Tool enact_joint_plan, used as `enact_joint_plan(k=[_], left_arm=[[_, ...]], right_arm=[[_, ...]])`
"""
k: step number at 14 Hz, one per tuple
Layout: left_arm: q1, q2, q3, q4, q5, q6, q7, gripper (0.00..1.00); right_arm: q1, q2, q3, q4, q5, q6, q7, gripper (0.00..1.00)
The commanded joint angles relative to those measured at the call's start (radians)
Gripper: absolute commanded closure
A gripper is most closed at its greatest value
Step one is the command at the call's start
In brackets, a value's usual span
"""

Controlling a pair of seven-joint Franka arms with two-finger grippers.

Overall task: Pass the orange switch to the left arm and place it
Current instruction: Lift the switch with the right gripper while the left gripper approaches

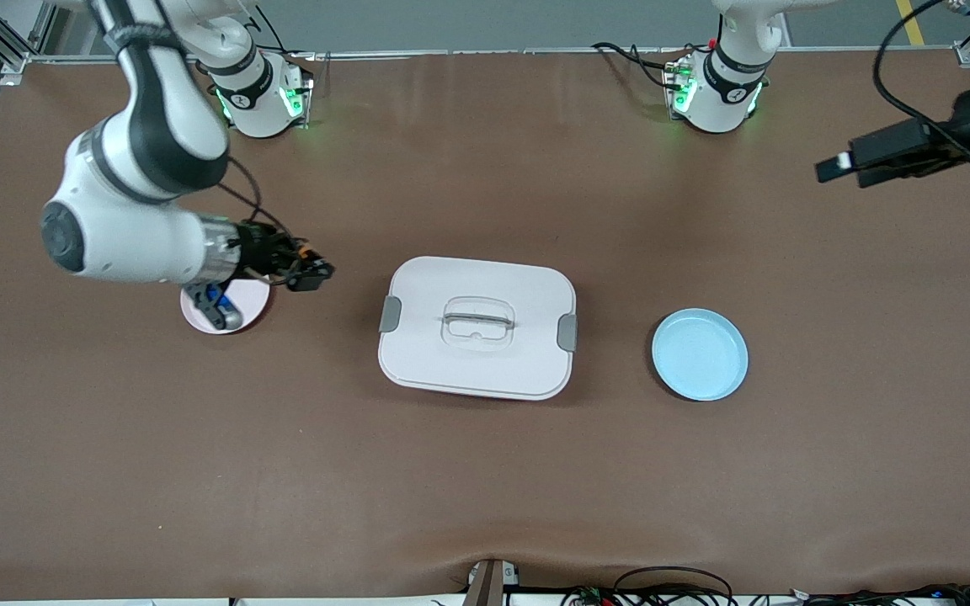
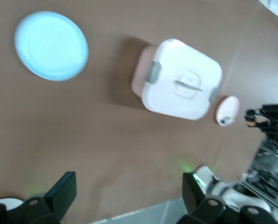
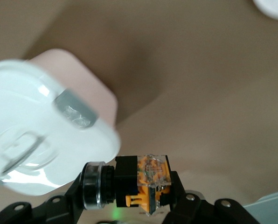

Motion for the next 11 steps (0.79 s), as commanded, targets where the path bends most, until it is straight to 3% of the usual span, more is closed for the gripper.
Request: enact_joint_plan(k=[1, 5, 8, 11], left_arm=[[0.005, -0.012, -0.045, -0.039, -0.073, 0.011, -0.011, 0.0], [0.008, -0.09, -0.12, -0.153, -0.092, 0.138, -0.011, 0.0], [0.006, -0.141, -0.168, -0.251, -0.171, 0.25, -0.012, 0.0], [0.006, -0.138, -0.235, -0.265, -0.184, 0.327, -0.022, 0.0]], right_arm=[[0.088, 0.08, -0.013, 0.197, 0.038, -0.022, 0.283, 1.0], [0.16, 0.176, -0.013, 0.364, 0.141, -0.016, 0.59, 1.0], [0.196, 0.249, -0.013, 0.495, 0.156, -0.016, 0.783, 1.0], [0.219, 0.289, -0.011, 0.581, 0.204, -0.008, 0.955, 1.0]])
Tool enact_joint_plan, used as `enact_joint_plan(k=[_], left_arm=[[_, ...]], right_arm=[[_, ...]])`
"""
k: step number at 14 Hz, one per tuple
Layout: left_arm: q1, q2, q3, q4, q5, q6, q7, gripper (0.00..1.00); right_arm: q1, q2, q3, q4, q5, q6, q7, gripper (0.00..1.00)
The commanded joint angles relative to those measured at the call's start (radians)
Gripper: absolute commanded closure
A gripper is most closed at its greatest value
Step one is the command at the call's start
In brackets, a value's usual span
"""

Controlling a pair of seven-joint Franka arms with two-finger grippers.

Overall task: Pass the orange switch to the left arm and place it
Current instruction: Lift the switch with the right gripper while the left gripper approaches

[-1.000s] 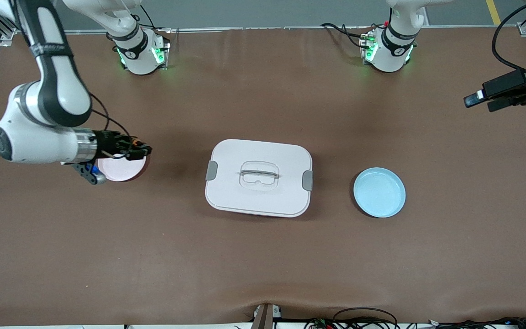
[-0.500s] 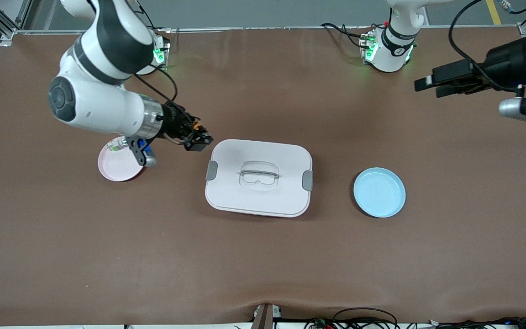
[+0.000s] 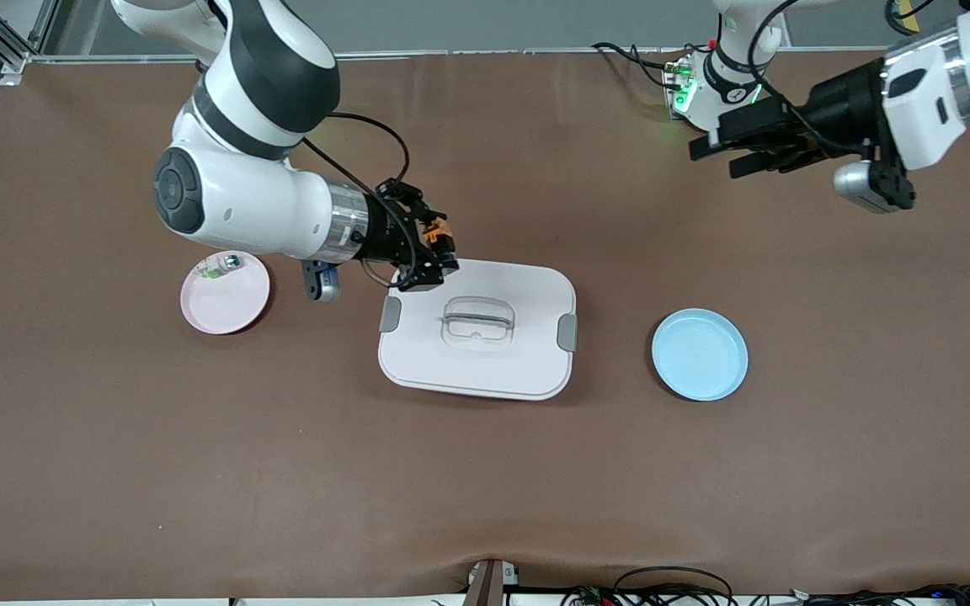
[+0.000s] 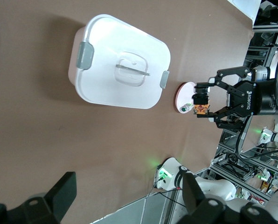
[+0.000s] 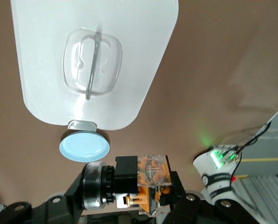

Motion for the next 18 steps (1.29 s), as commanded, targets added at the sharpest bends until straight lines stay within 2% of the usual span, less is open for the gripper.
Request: enact_joint_plan(k=[1, 6, 11, 14, 18], left_arm=[[0.009, -0.028, -0.057, -0.052, -0.045, 0.087, -0.019, 0.0], [0.006, -0.002, -0.134, -0.063, -0.079, 0.176, -0.031, 0.0], [0.004, 0.062, -0.196, -0.048, -0.138, 0.285, -0.074, 0.0], [-0.003, 0.096, -0.203, -0.019, -0.148, 0.299, -0.077, 0.0], [-0.003, 0.104, -0.203, -0.013, -0.149, 0.299, -0.082, 0.0]], right_arm=[[0.019, 0.058, -0.011, 0.121, 0.07, -0.012, 0.147, 1.0], [0.056, 0.074, -0.011, 0.175, 0.116, 0.052, 0.282, 1.0], [0.101, 0.074, -0.008, 0.195, 0.162, 0.187, 0.346, 1.0], [0.151, 0.074, -0.005, 0.203, 0.162, 0.252, 0.394, 1.0], [0.182, 0.074, -0.005, 0.204, 0.164, 0.266, 0.408, 1.0]])
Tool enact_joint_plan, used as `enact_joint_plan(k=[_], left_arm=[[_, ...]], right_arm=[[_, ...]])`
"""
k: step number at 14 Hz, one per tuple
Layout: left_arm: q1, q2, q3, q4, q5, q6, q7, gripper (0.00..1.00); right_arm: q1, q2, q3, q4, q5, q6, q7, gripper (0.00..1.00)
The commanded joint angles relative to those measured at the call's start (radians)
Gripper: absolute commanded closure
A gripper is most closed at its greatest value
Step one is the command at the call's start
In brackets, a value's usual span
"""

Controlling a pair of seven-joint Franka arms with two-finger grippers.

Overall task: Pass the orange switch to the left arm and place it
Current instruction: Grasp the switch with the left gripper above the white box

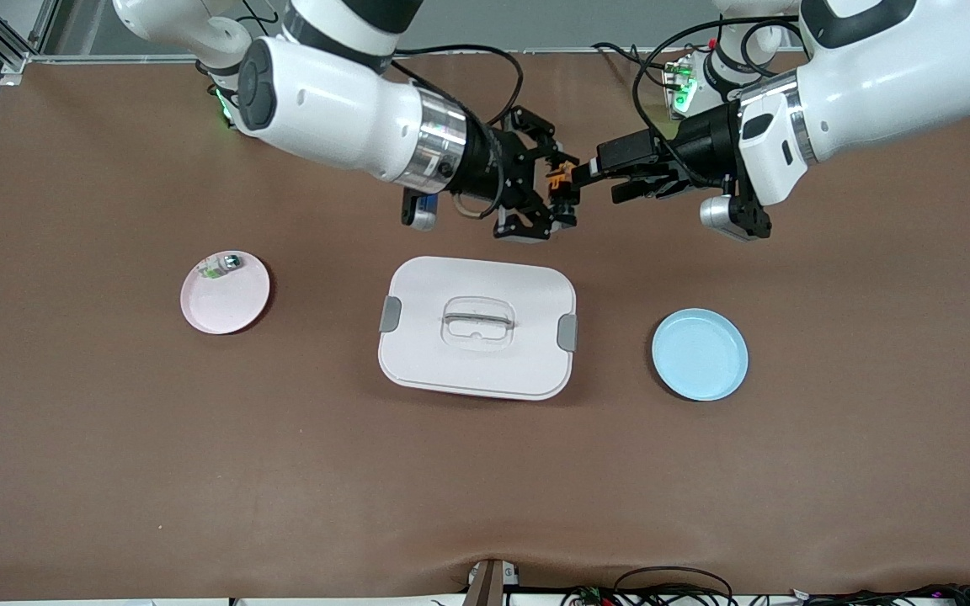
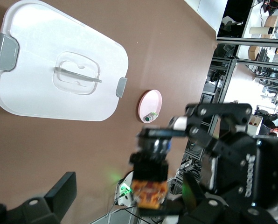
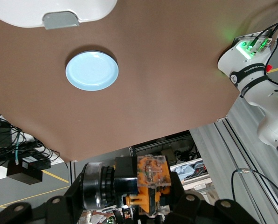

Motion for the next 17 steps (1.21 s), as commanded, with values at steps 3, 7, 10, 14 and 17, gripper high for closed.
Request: enact_joint_plan(k=[3, 7, 10, 14, 17], left_arm=[[-0.001, 0.009, -0.009, 0.024, -0.014, 0.009, -0.021, 0.0], [-0.011, 0.01, -0.02, 0.02, 0.016, 0.007, -0.008, 0.0], [-0.04, 0.013, -0.024, 0.018, 0.073, 0.007, -0.001, 0.0], [-0.035, 0.012, -0.026, 0.018, 0.08, -0.002, -0.002, 0.2], [-0.028, 0.009, -0.024, 0.023, 0.08, -0.008, -0.004, 0.28]], right_arm=[[0.014, 0.024, -0.004, 0.044, 0.02, 0.005, 0.025, 1.0], [0.021, 0.024, -0.005, 0.064, 0.02, 0.025, 0.046, 1.0], [0.021, 0.024, -0.004, 0.068, 0.02, 0.031, 0.055, 1.0], [0.021, 0.024, -0.004, 0.068, 0.02, 0.037, 0.055, 1.0], [0.021, 0.024, -0.004, 0.068, 0.02, 0.038, 0.055, 1.0]])
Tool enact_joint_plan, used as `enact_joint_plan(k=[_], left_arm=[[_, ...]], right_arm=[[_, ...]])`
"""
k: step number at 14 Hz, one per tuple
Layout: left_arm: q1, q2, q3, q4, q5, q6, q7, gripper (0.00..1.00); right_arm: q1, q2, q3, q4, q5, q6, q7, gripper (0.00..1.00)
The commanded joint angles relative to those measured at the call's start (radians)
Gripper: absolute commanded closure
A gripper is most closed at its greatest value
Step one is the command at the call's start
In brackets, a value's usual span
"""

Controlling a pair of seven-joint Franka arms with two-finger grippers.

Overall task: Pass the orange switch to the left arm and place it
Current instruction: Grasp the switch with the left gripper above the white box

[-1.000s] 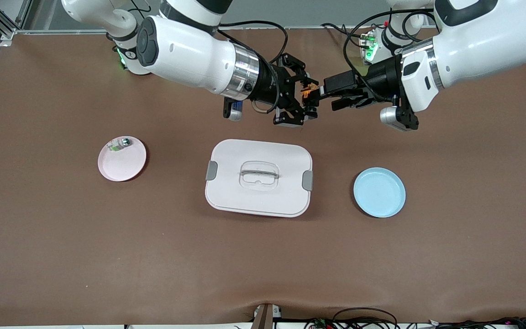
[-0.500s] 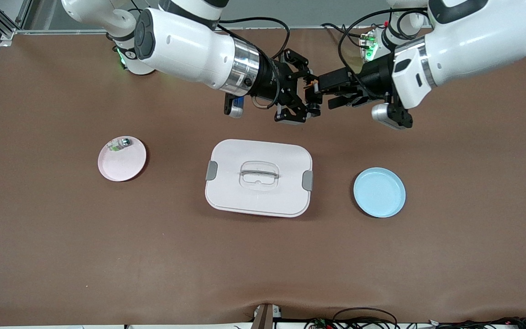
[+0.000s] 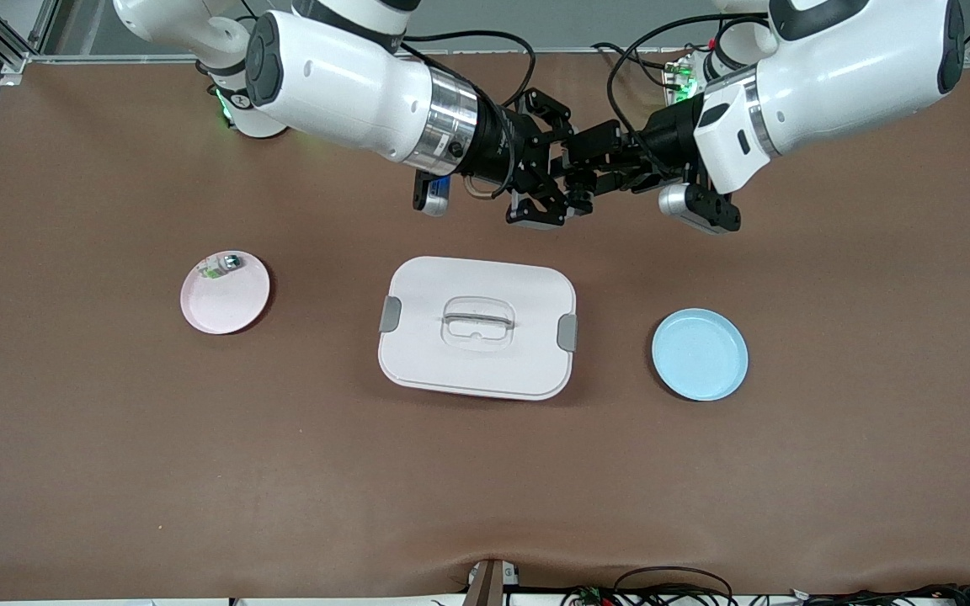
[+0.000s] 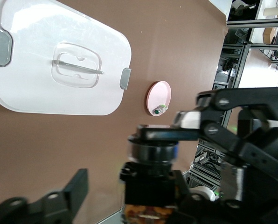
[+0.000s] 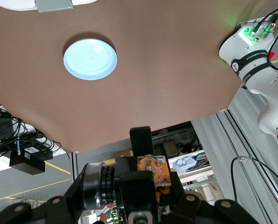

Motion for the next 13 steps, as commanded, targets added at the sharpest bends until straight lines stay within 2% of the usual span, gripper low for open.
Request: enact_joint_plan(k=[1, 4, 5, 7, 9, 10, 13], left_arm=[[0.016, -0.001, -0.006, 0.011, 0.018, -0.014, -0.004, 0.28], [0.016, -0.006, -0.001, 0.012, 0.018, -0.019, -0.005, 0.28], [0.018, -0.006, 0.0, 0.012, 0.018, -0.019, -0.005, 0.33], [0.022, -0.006, 0.0, 0.015, 0.018, -0.025, -0.005, 0.66], [0.032, -0.004, 0.0, 0.026, 0.018, -0.039, -0.005, 0.92], [0.042, -0.004, 0.0, 0.027, 0.018, -0.045, -0.005, 1.0], [0.05, -0.004, 0.0, 0.027, 0.018, -0.059, -0.005, 1.0]], right_arm=[[0.006, 0.019, -0.004, 0.042, 0.015, 0.012, 0.025, 1.0], [0.009, 0.019, -0.004, 0.042, 0.015, 0.038, 0.025, 1.0], [0.017, 0.019, -0.006, 0.042, 0.015, 0.046, 0.025, 1.0], [0.02, 0.019, -0.007, 0.042, 0.015, 0.051, 0.025, 1.0], [0.021, 0.021, -0.009, 0.042, 0.014, 0.052, 0.025, 1.0], [0.025, 0.021, -0.009, 0.042, 0.015, 0.054, 0.025, 1.0], [0.028, 0.022, -0.009, 0.042, 0.015, 0.063, 0.025, 1.0]])
